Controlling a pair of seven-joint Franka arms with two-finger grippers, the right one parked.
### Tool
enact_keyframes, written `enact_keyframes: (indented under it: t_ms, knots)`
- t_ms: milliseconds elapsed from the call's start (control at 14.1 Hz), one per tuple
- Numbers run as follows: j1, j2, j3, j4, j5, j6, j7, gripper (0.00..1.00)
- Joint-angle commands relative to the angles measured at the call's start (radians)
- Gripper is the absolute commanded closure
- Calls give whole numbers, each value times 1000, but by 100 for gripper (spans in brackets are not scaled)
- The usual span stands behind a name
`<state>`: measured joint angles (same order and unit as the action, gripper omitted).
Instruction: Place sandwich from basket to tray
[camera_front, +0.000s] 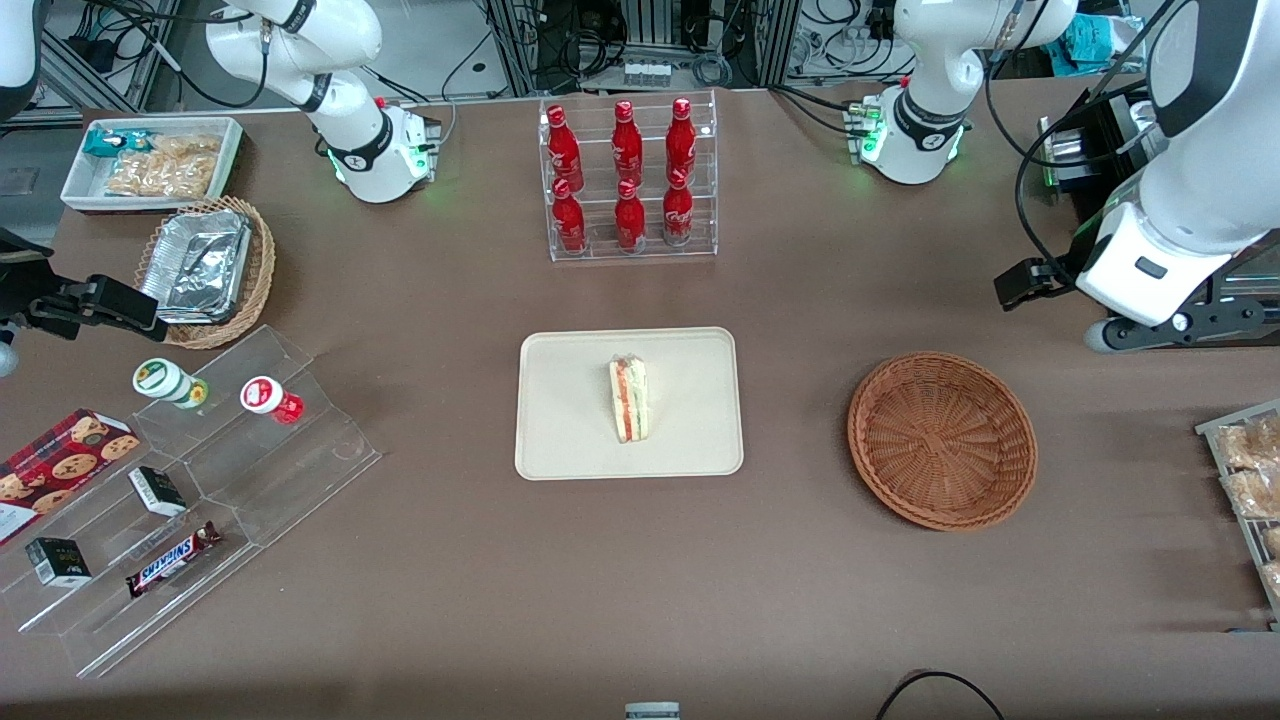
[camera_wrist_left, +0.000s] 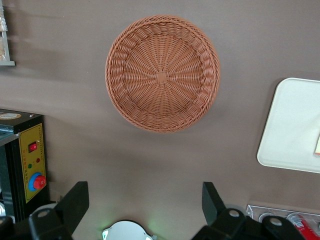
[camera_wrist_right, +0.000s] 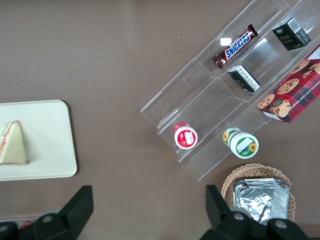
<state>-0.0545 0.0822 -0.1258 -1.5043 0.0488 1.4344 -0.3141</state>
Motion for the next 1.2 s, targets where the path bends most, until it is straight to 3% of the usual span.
enact_keyframes:
  t_ms: [0,566,850,1133]
  knots:
    - [12,-41,26,-4,-4,-9,9,0]
    - [12,-116,40,-60,-17,-2,6,0]
    - [22,-110,64,-54,-96,18,7,0]
    - [22,-105,63,-48,-93,15,7,0]
